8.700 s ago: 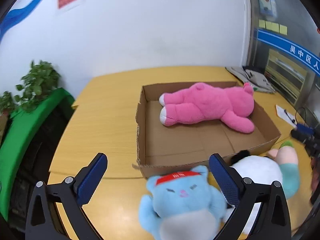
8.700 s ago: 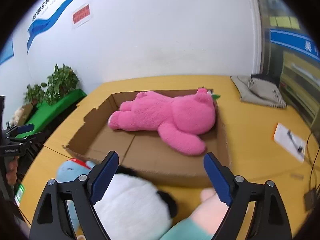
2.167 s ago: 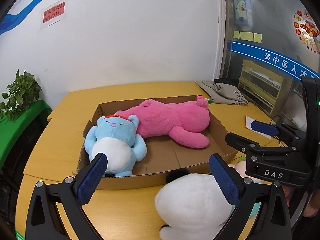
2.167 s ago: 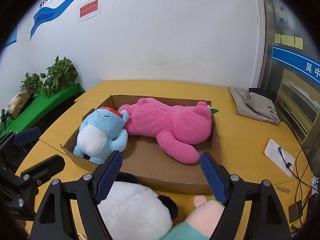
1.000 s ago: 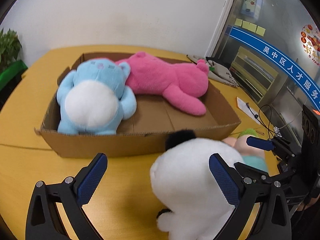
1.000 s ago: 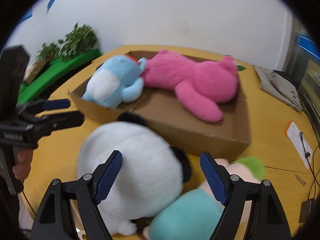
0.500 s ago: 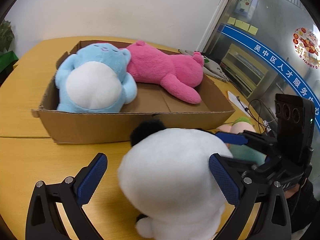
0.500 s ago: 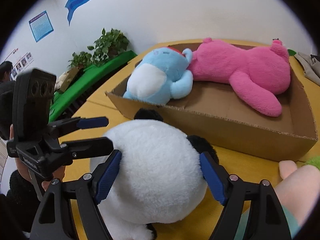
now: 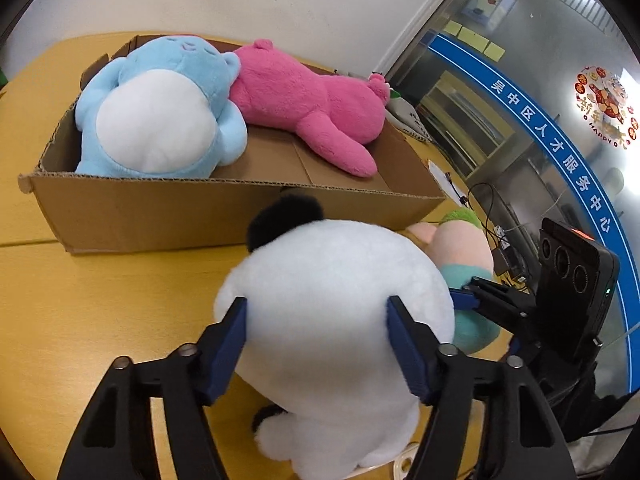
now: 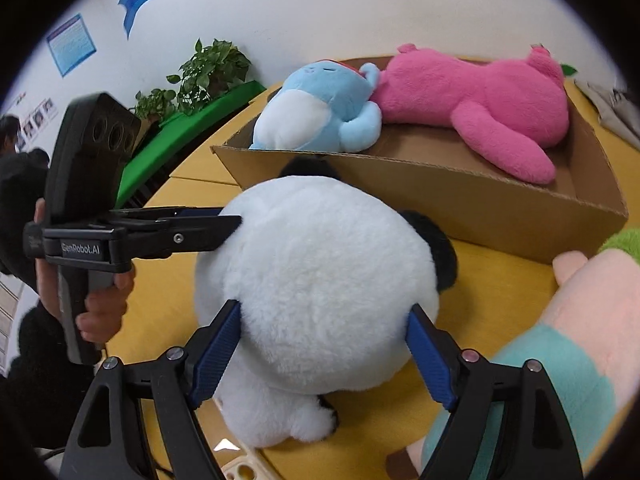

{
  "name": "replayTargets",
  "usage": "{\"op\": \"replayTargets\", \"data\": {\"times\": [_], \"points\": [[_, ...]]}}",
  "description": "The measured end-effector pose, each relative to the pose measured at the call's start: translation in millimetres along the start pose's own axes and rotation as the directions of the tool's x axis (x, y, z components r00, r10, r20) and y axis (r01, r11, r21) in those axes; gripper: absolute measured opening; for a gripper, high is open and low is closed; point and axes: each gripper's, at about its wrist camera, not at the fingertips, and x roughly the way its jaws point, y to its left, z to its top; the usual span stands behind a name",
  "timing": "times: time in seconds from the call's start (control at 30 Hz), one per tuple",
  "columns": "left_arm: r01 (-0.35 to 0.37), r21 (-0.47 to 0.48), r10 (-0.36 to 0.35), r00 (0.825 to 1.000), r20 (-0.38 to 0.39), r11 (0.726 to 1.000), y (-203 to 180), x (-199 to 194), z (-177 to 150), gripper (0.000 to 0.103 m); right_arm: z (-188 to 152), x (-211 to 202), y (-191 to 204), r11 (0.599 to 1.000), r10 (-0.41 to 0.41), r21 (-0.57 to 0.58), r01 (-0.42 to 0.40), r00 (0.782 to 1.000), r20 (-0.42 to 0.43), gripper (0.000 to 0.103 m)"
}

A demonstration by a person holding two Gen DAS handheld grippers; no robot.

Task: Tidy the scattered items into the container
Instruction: 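Move both grippers to the white panda and close them on it, then lift the white panda with both grippers and carry it over the box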

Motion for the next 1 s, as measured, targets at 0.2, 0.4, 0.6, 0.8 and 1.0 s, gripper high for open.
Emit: {"op": "replayTargets", "data": {"times": [0.2, 0.4, 0.6, 0.8, 1.0], "points": [[0.013, 0.034, -0.013, 1.0, -0.008, 0.999, -7, -5, -4, 0.066, 1, 2, -4, 1.0, 0.02, -0.022, -0.019, 1.0, 0.023, 0.062], [-0.022, 0.1, 0.019, 0.999, 0.032, 0.995, -30, -23, 4, 0.062, 5, -13, -4, 0.999, 0.032, -0.022, -0.03, 0.995, 0.089, 0.052], [-0.043, 0.177, 0.015, 0.987, 0.157, 0.983, -63, -60, 49, 0.062, 36, -56, 1, 0.997, 0.023, -0.075, -0.007, 0.976, 0.216, 0.052], [-0.082, 0.247, 0.004, 0.953, 0.303, 0.965, -79, -85, 129, 0.062, 113, -102, 0, 0.98, -0.038, -0.165, 0.108, 0.925, 0.377, 0.052], [-0.055, 0.239, -0.022, 0.952, 0.306, 0.969, -52, -64, 206, 0.062, 180, -100, -23, 0.973, -0.073, -0.168, 0.161, 0.898, 0.434, 0.052]]}}
